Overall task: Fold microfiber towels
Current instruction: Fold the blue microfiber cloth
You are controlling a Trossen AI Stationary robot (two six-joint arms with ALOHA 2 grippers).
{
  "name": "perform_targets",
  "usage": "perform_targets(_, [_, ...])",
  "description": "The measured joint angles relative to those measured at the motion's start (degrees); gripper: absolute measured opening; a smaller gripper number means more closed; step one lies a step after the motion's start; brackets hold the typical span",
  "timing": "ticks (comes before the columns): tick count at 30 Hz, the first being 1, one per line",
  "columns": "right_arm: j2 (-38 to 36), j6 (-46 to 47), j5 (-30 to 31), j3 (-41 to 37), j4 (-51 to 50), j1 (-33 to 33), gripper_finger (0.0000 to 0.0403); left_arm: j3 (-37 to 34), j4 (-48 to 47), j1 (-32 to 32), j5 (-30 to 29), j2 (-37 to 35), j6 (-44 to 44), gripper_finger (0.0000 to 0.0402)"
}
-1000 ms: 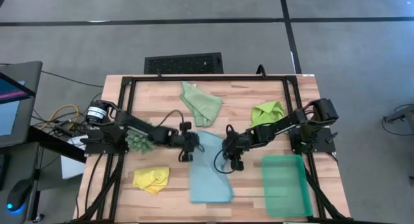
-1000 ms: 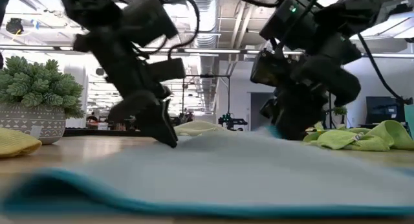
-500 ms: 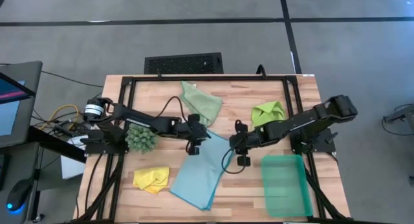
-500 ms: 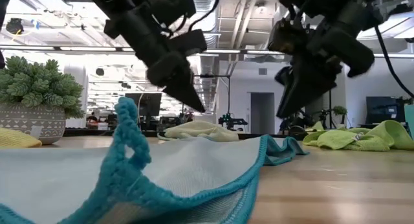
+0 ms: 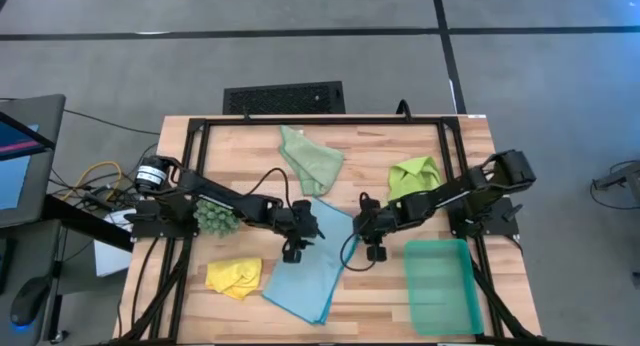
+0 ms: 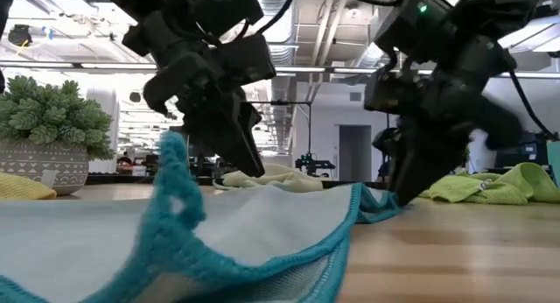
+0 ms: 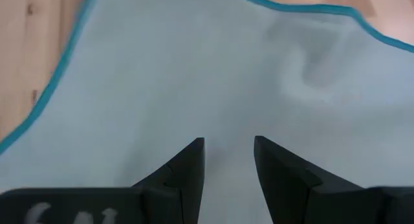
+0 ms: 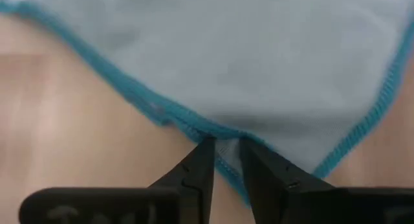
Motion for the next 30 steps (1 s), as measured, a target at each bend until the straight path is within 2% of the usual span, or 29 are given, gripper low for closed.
perform_targets(4, [-0.4, -0.5, 6.8, 1.3, -7.6, -1.5, 0.0098, 0.0, 0.4, -0.7, -1.3, 0.0, -2.6, 0.0128])
perform_targets(9, [-7.4, 0.3, 20.6, 0.5, -15.7, -1.6, 0.0092, -1.9, 1.2, -2.2, -5.7, -0.1, -6.4, 0.0128])
perform_targets(11, [-10.8, 1.8, 23.1, 0.9, -15.8, -1.4, 0.0091, -3.0, 1.4, -2.9, -8.1, -0.1, -6.6, 0.0128])
perform_targets(14, [-13.3, 3.4, 20.9, -0.4, -15.6, -1.7, 0.0091, -3.5, 1.5, -3.7, -11.2, -0.1, -7.5, 0.0128])
perform_targets(17, [-13.8, 5.1, 19.5, -1.3, -14.2, -1.8, 0.0091, -3.5, 2.6, -4.1, -11.9, -0.1, -7.7, 0.0128])
perform_targets(22, [-10.0, 6.6, 19.5, -3.0, -8.8, -3.3, 0.0091, -3.5, 5.1, -4.2, -11.9, -0.1, -7.4, 0.0128])
perform_targets(26, [-6.9, 7.3, 19.6, -2.9, -5.1, -7.7, 0.0091, -3.5, 4.8, -4.2, -12.0, -0.1, -7.4, 0.0128])
perform_targets(30, [-7.3, 2.1, 14.3, -2.9, -5.5, -13.4, 0.0091, -3.5, 4.8, -4.2, -12.2, -0.1, -7.4, 0.0128])
